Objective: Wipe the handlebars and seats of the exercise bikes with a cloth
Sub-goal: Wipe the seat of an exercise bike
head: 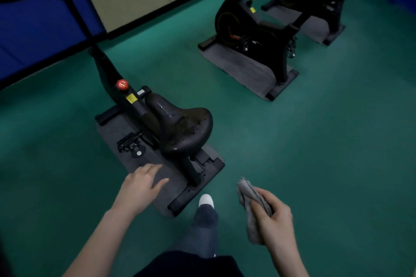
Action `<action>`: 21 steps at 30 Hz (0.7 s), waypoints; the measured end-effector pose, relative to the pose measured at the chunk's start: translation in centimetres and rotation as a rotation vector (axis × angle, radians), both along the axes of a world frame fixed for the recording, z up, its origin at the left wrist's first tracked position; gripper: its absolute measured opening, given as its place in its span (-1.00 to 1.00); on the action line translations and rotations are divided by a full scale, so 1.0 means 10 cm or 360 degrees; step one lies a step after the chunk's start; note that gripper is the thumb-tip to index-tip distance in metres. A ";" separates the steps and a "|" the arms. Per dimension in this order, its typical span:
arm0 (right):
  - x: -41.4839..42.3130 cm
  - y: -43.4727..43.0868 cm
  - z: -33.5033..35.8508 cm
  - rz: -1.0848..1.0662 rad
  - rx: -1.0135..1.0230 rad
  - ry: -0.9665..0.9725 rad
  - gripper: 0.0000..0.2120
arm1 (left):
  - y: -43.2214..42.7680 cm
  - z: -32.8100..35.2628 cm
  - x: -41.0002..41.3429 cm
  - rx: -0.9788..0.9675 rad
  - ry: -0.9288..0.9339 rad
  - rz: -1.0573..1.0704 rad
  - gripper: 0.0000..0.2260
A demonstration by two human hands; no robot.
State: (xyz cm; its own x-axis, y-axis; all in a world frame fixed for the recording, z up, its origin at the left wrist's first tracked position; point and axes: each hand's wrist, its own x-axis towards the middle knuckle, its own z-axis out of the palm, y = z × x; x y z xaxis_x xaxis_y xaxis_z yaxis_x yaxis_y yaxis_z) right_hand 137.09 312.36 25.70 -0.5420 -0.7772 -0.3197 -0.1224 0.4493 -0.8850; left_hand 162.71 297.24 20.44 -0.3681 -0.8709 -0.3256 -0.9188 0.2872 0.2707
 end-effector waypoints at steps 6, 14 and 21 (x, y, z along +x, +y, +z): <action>-0.38 -0.66 -0.03 0.0191 0.0006 0.0035 -0.68 | -0.40 -0.03 -0.24 0.0022 0.0112 0.0270 -0.36; -0.74 -1.44 0.05 0.0500 -0.0022 0.0054 -0.66 | -0.52 -0.01 -0.52 0.0096 0.0132 0.0494 -0.18; -0.72 -2.14 -0.14 0.0973 0.0039 0.0065 -0.73 | -0.46 -0.14 -0.78 0.0141 0.0324 0.0877 -0.04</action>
